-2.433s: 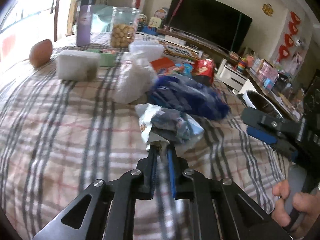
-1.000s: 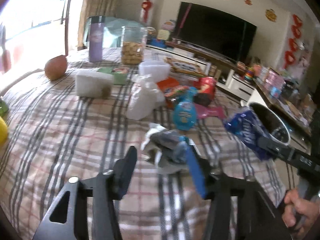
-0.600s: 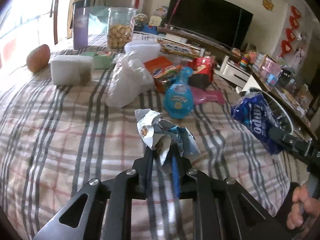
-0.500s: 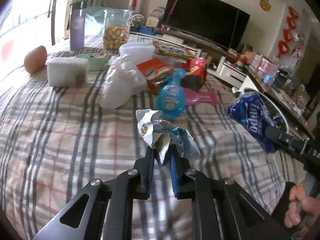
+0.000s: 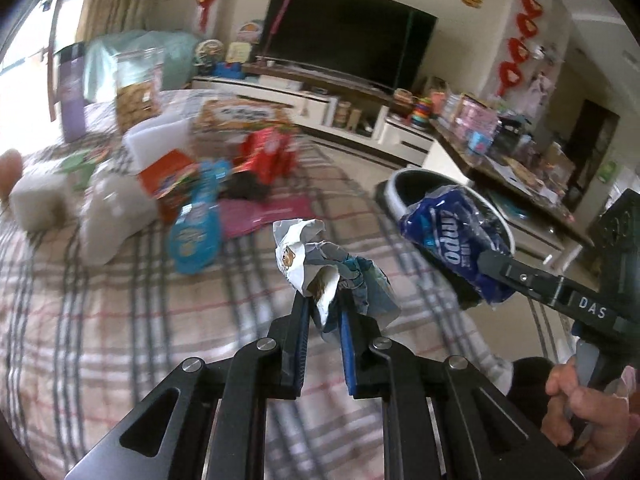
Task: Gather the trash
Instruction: 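Carry the foil wrapper with the left tool while the right tool carries the plastic bag over the bin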
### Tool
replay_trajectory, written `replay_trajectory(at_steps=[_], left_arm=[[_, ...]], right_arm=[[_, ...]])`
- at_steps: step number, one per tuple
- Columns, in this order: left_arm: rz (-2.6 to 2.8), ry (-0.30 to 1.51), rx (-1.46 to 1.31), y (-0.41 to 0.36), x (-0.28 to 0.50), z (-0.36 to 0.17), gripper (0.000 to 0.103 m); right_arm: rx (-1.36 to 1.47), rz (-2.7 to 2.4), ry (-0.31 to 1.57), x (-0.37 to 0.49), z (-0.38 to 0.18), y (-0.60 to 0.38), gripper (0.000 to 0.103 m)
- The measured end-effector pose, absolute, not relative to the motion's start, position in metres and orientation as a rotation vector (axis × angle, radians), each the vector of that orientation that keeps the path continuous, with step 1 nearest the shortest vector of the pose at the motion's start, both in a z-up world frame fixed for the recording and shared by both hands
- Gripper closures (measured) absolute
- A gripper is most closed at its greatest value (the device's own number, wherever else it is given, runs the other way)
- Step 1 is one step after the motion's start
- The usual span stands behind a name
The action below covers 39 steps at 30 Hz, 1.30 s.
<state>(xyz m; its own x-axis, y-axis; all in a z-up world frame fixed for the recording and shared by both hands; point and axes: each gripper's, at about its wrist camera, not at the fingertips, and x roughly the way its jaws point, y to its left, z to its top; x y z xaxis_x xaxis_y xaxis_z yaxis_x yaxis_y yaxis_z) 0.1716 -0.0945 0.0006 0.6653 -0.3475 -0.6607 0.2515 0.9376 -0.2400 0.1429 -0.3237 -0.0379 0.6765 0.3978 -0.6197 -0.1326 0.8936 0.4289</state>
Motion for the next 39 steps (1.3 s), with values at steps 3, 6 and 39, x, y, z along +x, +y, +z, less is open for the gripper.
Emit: replay_trajectory(at_steps=[3,6,39], left_arm=[[-0.370,0.768,-0.116,-0.111,0.180,0.003,0.090],[-0.396,0.765,-0.100,-0.126,0.189,0.003,0.090],[-0.495,0.777,-0.014,-0.226,0.287,-0.006,0.090]], right_arm=[[0.371,0.275,0.767,0.143,-0.036,-0.337,0.067],[0.377,0.243,0.760,0.144,-0.034,-0.352,0.067],[0.344,0.093,0.779,0.194,-0.038,-0.422,0.066]])
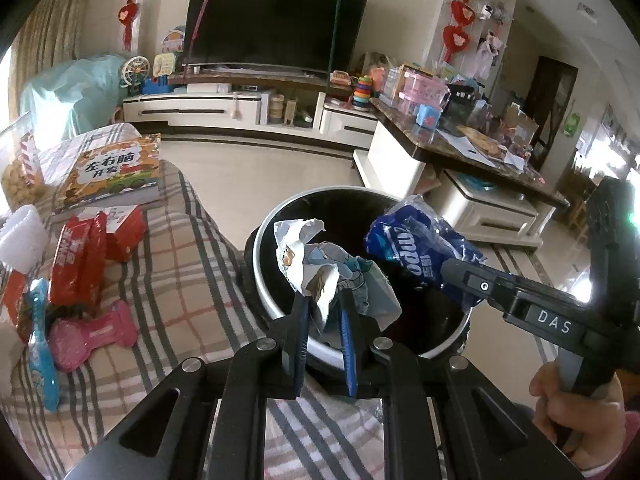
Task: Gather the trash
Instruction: 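Open both tools to drop the wrapper and plastic bag into the bin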
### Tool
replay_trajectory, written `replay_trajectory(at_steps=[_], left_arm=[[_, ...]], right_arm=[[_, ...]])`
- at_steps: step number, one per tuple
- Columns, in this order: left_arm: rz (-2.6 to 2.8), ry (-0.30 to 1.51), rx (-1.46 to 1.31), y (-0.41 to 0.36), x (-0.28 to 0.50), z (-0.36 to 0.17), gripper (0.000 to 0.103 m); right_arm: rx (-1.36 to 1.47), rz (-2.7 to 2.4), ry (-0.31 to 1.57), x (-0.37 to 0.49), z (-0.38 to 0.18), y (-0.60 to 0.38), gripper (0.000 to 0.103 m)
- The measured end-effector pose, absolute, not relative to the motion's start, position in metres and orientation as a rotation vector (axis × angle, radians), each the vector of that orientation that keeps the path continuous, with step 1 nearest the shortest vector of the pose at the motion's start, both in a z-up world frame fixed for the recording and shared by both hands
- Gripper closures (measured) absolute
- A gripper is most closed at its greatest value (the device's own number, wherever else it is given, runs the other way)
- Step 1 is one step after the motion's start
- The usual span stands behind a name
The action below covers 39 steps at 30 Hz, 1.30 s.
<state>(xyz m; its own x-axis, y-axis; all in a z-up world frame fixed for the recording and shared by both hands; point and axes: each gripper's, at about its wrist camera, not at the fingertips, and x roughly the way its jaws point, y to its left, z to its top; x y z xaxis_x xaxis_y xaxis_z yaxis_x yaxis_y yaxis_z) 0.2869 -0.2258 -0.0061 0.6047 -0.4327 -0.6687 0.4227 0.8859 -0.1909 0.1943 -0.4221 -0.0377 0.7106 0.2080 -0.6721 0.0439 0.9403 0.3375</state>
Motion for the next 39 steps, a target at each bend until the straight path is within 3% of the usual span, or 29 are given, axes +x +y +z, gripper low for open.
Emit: replay_trajectory(at_steps=[22,24,30,35,36,39], left_arm=[[-0.509,0.804,0.001,-0.248,0.303,-0.012,0.088],[-0.511,0.809,0.005,-0.250,0.304,-0.011,0.082],[-0.486,0.791,-0.005,-0.245,0.298,-0.008,0.054],[-0.458,0.787,-0.043,-0.226,0.283,-0.009,0.044],[-0.446,0.783,-0.052,-0.221,0.278,-0.009,0.039],[-0.432,0.778,-0.085,-0.202,0.262,-0.011,0.037]], right_arm=[[0.297,0.080,0.821,0.222,-0.042,-0.427,0.063],[0.297,0.076,0.819,0.223,-0.041,-0.427,0.062],[0.320,0.070,0.810,0.222,-0.037,-0.432,0.032],[0.344,0.071,0.775,0.212,-0.028,-0.430,0.026],[0.348,0.074,0.769,0.210,-0.027,-0.429,0.022],[0.364,0.087,0.752,0.200,-0.024,-0.420,0.013]])
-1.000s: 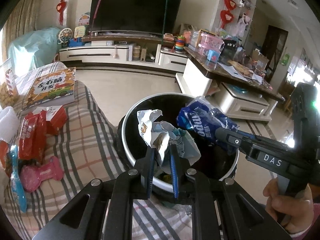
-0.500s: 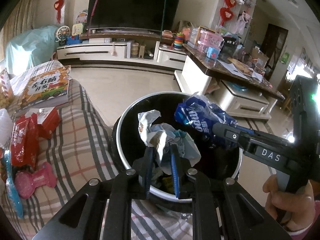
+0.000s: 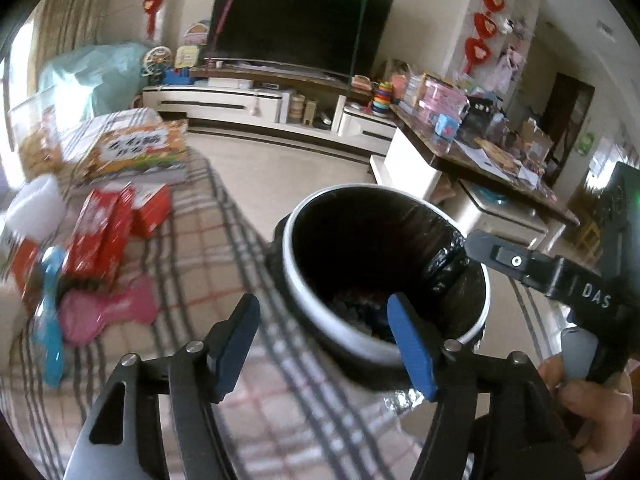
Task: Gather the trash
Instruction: 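Move both open tools back over the table toward the remaining trash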
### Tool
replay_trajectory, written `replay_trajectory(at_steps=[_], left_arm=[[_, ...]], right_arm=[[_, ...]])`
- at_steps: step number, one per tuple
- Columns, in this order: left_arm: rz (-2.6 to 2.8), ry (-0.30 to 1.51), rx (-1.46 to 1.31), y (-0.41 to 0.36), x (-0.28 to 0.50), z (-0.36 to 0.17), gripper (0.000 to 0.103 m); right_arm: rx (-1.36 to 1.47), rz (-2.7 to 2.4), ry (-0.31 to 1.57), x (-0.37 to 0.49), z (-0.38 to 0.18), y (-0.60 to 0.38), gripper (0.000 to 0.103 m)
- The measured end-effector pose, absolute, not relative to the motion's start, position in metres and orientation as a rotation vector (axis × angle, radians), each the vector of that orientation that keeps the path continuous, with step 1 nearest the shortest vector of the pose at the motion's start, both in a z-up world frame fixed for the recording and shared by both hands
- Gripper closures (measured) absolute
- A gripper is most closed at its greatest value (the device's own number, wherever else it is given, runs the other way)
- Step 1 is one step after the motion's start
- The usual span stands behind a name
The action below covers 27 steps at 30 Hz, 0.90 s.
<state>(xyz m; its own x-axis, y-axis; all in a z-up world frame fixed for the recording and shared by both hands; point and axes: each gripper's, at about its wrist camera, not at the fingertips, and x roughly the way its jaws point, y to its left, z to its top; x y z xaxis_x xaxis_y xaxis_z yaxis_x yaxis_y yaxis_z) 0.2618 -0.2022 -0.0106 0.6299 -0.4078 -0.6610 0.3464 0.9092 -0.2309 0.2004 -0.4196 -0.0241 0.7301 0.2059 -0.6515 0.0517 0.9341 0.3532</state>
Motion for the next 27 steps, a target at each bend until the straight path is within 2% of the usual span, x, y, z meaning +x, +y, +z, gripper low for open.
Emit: replay_trajectory(at_steps=[27], left_arm=[[-0.123,0.763,-0.239,-0.021,0.148,-0.008,0.037]], right_arm=[[0.324,0.368,0.839,0.170,-0.046,-0.257,0.012]])
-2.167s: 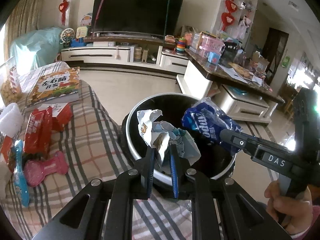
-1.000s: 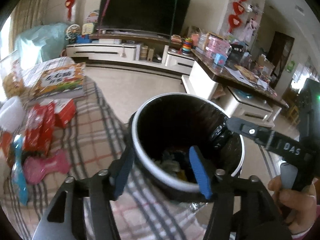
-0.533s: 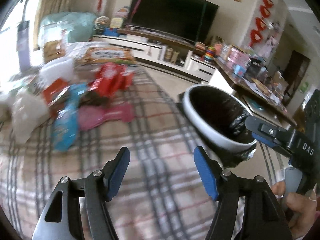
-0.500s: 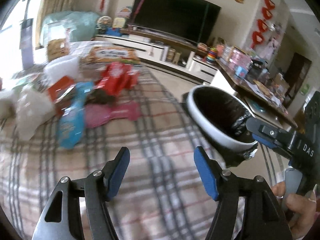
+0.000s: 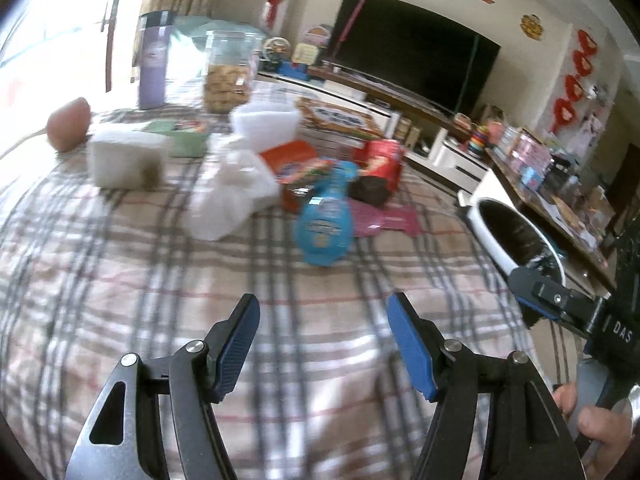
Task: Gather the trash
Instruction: 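Move both open tools back over the table toward the remaining trash, then grasp the white crumpled paper bag with the left tool while the right tool grasps the blue candy tube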
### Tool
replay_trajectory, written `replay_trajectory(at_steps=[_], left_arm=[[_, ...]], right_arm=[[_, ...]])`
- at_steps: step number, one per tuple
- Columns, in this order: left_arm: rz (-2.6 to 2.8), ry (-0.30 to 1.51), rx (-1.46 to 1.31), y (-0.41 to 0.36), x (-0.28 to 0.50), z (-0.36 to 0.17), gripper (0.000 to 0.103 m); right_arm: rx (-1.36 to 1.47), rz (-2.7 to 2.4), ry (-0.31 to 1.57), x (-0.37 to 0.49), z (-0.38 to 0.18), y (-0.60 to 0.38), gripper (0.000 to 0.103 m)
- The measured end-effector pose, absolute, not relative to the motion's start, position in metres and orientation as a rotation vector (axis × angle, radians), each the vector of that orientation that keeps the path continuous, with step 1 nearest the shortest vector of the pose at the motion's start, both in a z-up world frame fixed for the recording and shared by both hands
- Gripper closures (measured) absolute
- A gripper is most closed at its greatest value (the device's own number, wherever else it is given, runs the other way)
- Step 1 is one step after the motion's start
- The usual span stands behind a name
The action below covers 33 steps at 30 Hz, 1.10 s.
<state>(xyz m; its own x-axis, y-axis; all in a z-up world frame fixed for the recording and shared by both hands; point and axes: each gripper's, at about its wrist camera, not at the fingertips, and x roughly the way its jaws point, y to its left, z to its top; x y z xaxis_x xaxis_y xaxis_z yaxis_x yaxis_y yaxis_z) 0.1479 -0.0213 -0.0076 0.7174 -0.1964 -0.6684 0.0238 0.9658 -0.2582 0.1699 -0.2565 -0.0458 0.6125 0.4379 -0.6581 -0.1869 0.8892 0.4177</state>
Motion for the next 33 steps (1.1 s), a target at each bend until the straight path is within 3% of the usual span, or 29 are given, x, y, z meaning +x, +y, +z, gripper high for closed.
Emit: replay_trajectory(at_steps=[17,22,29,31,33], left_arm=[[-0.088,0.794,-0.250,0.044,0.186,-0.010,0.037],[-0.115,0.803,-0.203,0.049,0.212,-0.013,0.037],[-0.170,0.818,-0.156,0.049,0.244,-0.022,0.039],[-0.179,0.824,-0.153,0.049,0.252,-0.027,0.042],[-0.198,0.842,-0.158,0.050,0.259,-0.032,0.058]], right_arm=[[0.263,0.457,0.884,0.191,-0.062,-0.171,0.014],[0.254,0.475,0.891,0.201,-0.065,-0.155,0.026],[0.267,0.481,0.922,0.217,-0.074,-0.141,0.035],[0.271,0.483,0.933,0.221,-0.077,-0.139,0.039],[0.271,0.487,0.948,0.225,-0.079,-0.136,0.044]])
